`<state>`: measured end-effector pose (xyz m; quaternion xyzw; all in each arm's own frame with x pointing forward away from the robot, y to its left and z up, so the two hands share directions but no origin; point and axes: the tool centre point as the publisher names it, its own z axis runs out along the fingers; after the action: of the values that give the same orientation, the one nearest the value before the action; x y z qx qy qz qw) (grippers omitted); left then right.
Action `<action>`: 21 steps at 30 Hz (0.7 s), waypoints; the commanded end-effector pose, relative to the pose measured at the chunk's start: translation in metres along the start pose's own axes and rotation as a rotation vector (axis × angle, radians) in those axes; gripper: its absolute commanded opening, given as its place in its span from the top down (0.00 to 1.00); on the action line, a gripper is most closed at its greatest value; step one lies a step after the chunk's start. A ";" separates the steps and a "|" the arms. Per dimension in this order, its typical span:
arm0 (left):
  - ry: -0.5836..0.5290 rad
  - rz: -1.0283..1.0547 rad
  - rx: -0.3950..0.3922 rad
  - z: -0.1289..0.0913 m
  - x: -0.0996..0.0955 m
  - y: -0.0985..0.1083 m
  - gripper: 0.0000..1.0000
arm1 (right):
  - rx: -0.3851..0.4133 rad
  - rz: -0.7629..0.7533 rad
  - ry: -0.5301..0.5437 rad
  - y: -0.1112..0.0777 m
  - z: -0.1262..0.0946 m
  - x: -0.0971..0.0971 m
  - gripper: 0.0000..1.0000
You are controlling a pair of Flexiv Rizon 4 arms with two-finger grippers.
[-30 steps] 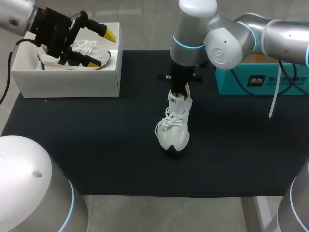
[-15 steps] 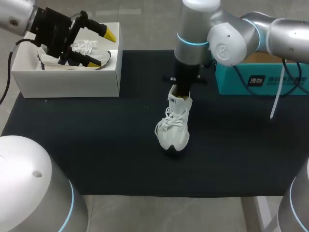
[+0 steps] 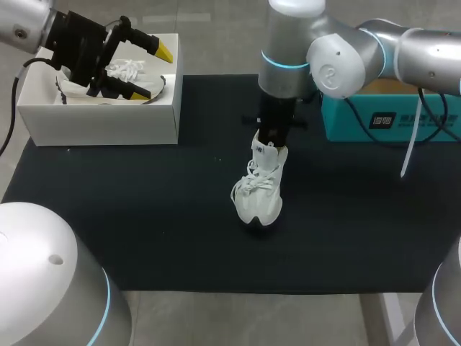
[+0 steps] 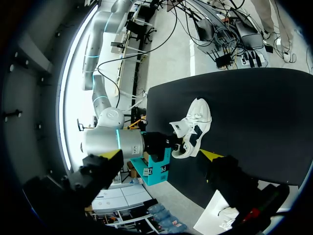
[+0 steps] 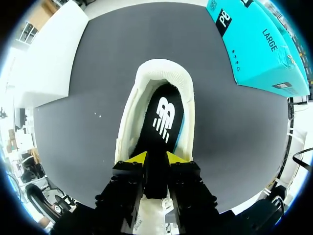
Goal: Take the shoe out of the shoebox, open the shoe tongue, remove and reinsert the insole, then place the shoe into the shoebox
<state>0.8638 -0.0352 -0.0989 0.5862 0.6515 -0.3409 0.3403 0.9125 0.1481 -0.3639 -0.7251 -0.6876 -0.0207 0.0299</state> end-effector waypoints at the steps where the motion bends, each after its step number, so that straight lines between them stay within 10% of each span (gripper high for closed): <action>1: 0.005 0.000 0.001 0.000 0.000 0.000 0.00 | 0.002 -0.001 -0.006 0.001 -0.002 0.001 0.73; 6: 0.005 0.000 0.001 0.000 0.000 0.000 0.00 | 0.010 -0.001 -0.008 0.001 -0.001 0.002 0.51; 9: 0.005 0.000 0.001 0.000 0.000 0.000 0.00 | 0.016 0.002 -0.006 0.001 0.000 0.003 0.00; 21: 0.005 0.000 0.001 0.000 0.000 0.000 0.00 | 0.026 -0.016 0.004 0.005 0.001 0.008 0.00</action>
<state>0.8638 -0.0353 -0.0989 0.5862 0.6515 -0.3409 0.3403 0.9153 0.1545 -0.3628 -0.7200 -0.6927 -0.0149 0.0402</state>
